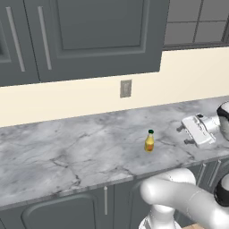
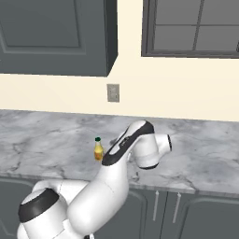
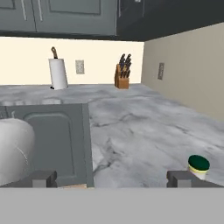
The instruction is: Place the condiment bottle and mustard from the counter to the top shelf of the fridge. If the existing items in the fridge are on the top shelf, move them to other shelves.
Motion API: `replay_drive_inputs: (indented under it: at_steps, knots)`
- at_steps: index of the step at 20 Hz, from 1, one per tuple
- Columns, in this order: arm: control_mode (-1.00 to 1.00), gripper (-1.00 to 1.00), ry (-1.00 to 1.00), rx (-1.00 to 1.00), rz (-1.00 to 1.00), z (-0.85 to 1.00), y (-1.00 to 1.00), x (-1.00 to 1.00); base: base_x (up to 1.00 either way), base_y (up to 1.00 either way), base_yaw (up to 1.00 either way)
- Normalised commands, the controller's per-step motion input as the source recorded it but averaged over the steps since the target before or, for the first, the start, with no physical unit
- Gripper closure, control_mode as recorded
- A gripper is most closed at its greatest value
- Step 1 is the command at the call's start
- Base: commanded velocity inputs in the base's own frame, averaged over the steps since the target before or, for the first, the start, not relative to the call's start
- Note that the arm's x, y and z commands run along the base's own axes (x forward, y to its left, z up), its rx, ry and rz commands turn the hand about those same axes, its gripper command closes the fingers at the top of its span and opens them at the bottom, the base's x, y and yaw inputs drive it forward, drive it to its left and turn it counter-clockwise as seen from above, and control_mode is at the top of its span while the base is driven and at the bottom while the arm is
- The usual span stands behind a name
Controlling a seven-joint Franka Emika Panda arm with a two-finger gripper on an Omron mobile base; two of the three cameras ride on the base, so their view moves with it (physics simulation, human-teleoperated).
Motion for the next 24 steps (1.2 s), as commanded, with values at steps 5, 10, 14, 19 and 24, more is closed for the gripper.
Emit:
replay_drive_inputs:
  at_steps: [5,10,14,19,24]
  knots:
    - [-1.00,-1.00,0.00,0.00,-0.15,-0.11,0.40,0.40,0.00,0.00,0.00]
    - [-1.00,-1.00,0.01,0.00,-0.03,-0.20,0.21,0.29,0.00,0.00,0.00]
    - [-1.00,-1.00,0.03,0.00,0.00,-0.38,0.08,0.09,0.00,0.00,0.00]
    - [-1.00,-1.00,0.03,0.00,0.00,-0.16,0.00,0.40,0.00,0.00,0.00]
    - [-1.00,-1.00,0.09,0.00,0.11,-0.02,0.00,0.35,0.00,0.00,0.00]
